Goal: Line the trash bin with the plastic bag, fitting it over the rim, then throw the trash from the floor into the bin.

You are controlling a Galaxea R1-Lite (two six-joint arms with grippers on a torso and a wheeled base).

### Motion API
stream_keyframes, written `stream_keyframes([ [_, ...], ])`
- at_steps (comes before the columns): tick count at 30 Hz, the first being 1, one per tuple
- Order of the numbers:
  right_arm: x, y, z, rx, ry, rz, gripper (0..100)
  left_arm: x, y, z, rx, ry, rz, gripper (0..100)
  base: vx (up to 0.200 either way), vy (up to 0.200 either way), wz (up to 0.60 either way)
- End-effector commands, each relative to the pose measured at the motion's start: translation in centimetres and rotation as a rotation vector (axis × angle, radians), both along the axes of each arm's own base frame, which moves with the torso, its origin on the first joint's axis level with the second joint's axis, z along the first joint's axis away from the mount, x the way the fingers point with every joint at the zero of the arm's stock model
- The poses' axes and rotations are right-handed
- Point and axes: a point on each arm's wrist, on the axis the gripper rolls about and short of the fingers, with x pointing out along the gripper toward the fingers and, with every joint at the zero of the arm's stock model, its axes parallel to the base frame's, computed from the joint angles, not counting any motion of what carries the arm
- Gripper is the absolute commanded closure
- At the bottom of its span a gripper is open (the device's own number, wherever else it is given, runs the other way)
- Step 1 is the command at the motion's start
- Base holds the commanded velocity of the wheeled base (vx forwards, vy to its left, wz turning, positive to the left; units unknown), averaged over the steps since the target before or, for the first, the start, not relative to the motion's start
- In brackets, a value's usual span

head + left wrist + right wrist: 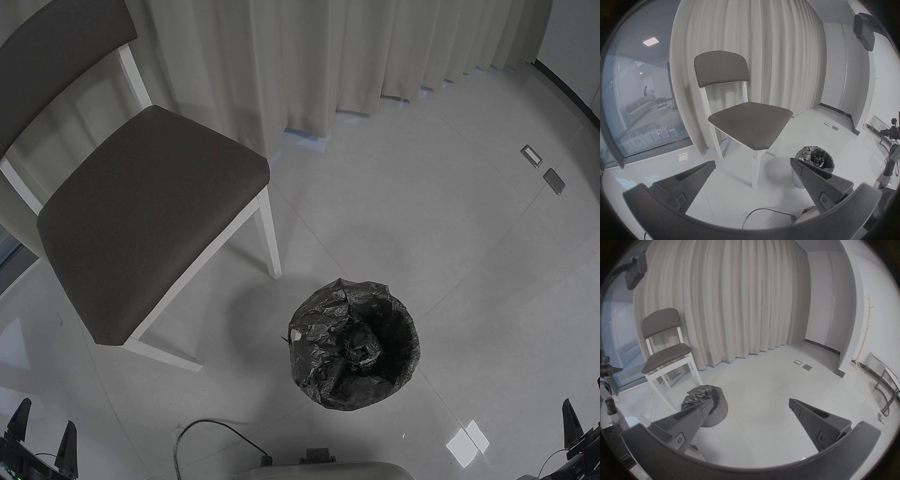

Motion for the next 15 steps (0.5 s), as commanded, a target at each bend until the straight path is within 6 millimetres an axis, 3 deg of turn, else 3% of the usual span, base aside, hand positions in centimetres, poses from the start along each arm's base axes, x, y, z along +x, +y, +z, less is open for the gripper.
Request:
stream_keyframes([
  [1, 0.07, 0.08, -0.57, 0.000, 0.017, 0.035, 0, 0.03, 0.00, -0.52, 0.000, 0.004, 0.000, 0, 0.000, 0.000, 0.00],
  [15, 0.07, 0.07, -0.57, 0.003, 0.017, 0.032, 0, 0.03, 0.00, -0.52, 0.000, 0.004, 0.000, 0, 0.000, 0.000, 0.00],
])
